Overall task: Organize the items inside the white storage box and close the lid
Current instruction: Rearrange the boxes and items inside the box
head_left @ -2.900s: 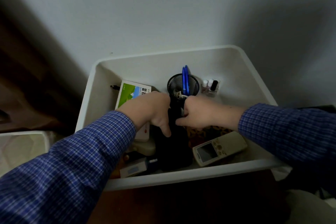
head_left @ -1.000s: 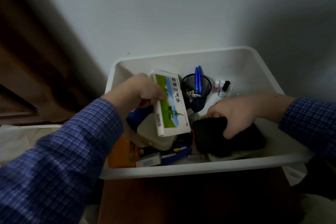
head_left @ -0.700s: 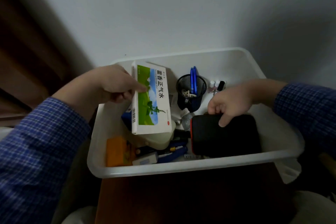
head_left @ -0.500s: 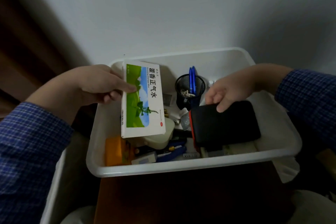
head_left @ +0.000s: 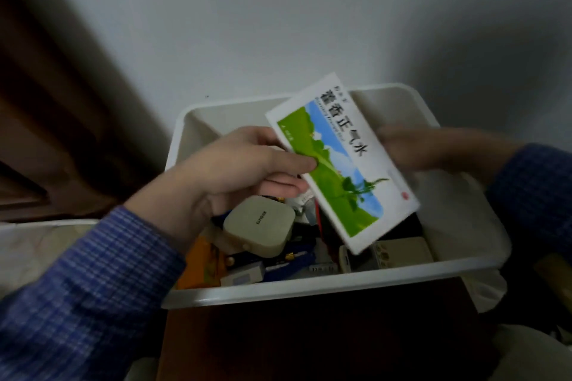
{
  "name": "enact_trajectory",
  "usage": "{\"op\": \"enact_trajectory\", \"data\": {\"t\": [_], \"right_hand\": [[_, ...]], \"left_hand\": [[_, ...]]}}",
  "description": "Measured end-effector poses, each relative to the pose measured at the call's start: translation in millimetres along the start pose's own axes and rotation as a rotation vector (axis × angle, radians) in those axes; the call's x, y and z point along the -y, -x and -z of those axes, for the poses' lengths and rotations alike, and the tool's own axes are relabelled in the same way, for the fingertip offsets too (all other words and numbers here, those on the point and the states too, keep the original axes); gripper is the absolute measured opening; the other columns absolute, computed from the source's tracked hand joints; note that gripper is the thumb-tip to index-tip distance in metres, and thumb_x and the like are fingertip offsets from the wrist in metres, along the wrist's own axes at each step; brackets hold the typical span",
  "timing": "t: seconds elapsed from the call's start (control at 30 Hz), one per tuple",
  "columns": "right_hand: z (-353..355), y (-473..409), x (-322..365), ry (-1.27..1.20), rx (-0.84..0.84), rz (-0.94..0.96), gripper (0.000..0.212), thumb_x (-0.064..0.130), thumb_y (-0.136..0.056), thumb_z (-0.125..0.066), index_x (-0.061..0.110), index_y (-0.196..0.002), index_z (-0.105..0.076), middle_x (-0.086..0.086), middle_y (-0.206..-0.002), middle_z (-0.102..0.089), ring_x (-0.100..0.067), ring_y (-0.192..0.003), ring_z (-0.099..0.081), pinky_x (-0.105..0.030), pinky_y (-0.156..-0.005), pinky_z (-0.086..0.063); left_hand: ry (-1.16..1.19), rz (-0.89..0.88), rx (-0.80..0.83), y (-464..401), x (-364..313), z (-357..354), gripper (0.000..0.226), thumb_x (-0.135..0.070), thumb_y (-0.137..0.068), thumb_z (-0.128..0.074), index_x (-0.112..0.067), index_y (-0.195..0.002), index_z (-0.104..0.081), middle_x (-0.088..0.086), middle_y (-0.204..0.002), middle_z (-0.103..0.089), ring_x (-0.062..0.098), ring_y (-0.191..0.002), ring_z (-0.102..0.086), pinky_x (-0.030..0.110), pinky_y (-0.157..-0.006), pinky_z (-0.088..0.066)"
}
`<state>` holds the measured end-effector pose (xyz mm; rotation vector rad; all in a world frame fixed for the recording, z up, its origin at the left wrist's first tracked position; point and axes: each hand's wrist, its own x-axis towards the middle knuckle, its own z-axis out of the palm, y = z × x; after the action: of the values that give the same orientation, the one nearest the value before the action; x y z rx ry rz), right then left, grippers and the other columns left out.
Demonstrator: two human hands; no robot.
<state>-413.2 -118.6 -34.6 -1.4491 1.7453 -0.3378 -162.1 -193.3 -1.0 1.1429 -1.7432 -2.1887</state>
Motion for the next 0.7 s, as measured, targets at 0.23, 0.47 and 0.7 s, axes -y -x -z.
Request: {"op": "enact_trajectory", "data": {"t": [0.23,0.47,0.7], "right_hand": [[27.7,28.9,0.3,-0.355,0.161,0.146,0.045,0.003,-0.088,-0.071,0.022,-0.128,-0.06,-0.006,-0.114,-0.075,-0.026,-0.096,-0.075,-0.034,-0.068,-0.062],[-21.6,18.3,16.9,0.574,0.466,0.035,0.035,0.009,-0.095,-0.052,0.022,-0.125,-0.066,0.002,-0.111,-0.071,-0.014,-0.098,-0.066,-0.027,-0.083,-0.052],[-50.0,23.2,16.5,0.877,0.335,-0.05,0.024,0.034,-0.088,-0.067,0.026,-0.109,-0.059,0.005,-0.105,-0.057,-0.013,-0.096,-0.059,-0.031,-0.082,-0.055]], "left_hand": [[0.027,0.068,-0.102,-18.5,9.6,-25.4,0.029,-0.016,-0.088,-0.074,-0.002,-0.112,-0.068,0.016,-0.1,-0.076,0.021,-0.081,-0.075,0.028,-0.072,-0.062],[-0.977,0.17,-0.179,6.5,7.0,46.8,0.039,-0.044,-0.091,-0.066,-0.006,-0.101,-0.07,0.011,-0.088,-0.074,0.026,-0.083,-0.072,0.038,-0.076,-0.062],[-1.468,0.144,-0.224,-21.1,45.3,26.9,0.043,-0.039,-0.09,-0.064,-0.012,-0.065,-0.042,-0.004,-0.06,-0.047,0.009,-0.05,-0.043,0.023,-0.044,-0.029]]}}
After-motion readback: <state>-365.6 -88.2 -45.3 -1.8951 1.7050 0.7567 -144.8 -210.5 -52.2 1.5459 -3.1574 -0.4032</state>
